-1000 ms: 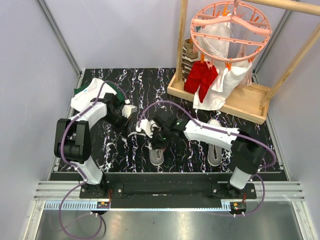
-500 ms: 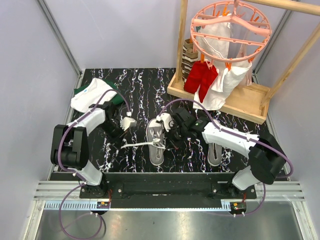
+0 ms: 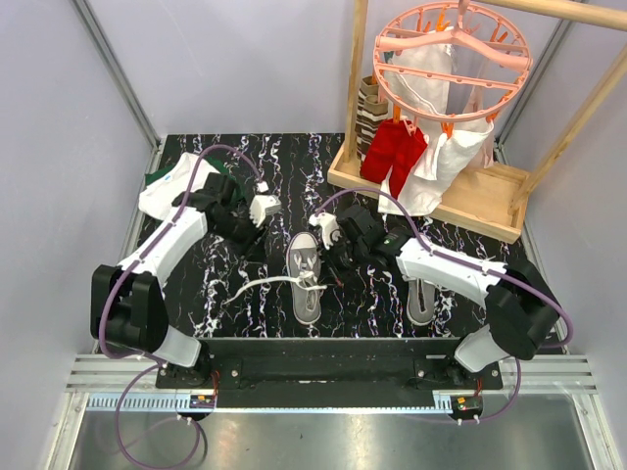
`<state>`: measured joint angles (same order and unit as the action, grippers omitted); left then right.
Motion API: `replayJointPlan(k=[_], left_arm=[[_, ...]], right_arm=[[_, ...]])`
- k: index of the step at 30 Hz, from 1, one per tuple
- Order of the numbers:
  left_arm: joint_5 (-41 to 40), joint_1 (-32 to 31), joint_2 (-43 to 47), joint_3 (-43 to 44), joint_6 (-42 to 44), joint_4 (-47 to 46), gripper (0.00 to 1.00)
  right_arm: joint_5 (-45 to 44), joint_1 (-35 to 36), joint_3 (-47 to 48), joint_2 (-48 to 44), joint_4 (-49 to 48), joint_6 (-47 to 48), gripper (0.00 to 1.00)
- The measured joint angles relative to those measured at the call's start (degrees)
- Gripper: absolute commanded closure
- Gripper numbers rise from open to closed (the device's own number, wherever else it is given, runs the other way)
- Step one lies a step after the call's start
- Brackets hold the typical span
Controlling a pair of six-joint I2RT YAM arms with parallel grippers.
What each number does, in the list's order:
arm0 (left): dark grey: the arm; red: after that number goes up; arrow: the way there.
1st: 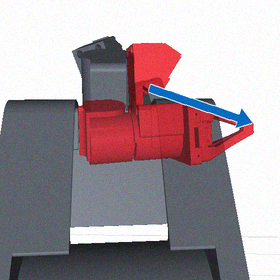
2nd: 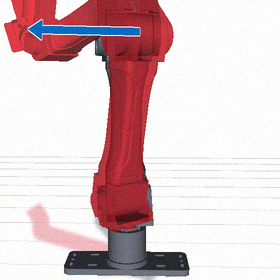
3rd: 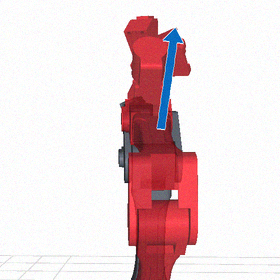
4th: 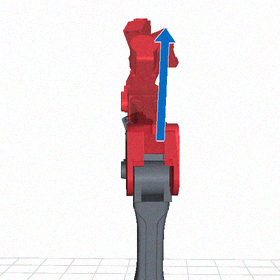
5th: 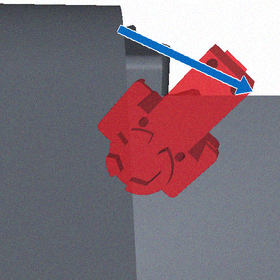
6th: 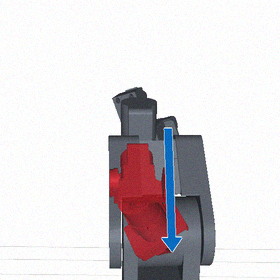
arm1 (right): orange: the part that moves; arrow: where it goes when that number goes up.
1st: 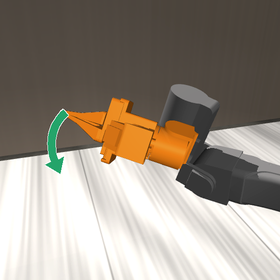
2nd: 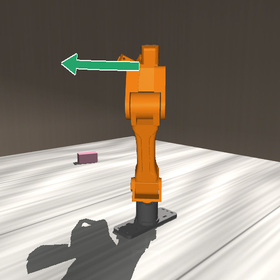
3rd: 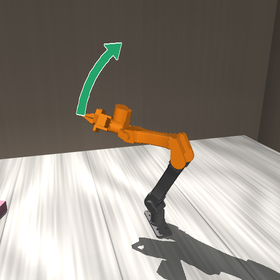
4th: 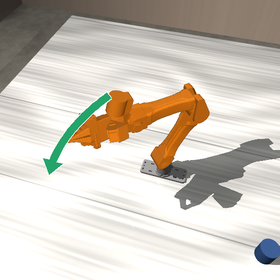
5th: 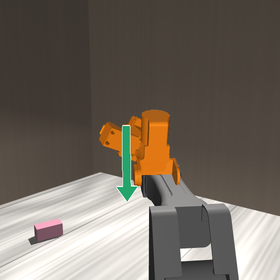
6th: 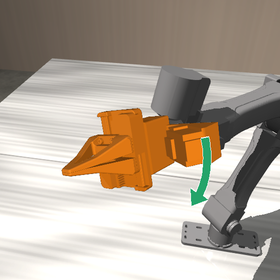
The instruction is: Tie the shoes
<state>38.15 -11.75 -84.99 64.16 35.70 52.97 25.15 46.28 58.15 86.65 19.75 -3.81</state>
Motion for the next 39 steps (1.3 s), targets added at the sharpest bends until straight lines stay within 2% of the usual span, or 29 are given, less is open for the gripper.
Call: replayJointPlan(k=[6,14,39], left_arm=[[1.0,-5.1,-1.6,0.4,-6.4,-5.6,0.6],[2.0,-6.4,-6.3,0.8,-13.1,-10.1,0.6],[2.4,-6.7,-7.0,1.4,-16.3,-12.7,0.61]], right_arm=[[1.4,0.0,-0.1,1.5,-1.0,-0.7,1.0],[2.9,0.0,-3.3,1.5,-1.9,-0.5,1.0],[-1.7,0.0,-3.9,1.4,-7.6,0.6,1.0]])
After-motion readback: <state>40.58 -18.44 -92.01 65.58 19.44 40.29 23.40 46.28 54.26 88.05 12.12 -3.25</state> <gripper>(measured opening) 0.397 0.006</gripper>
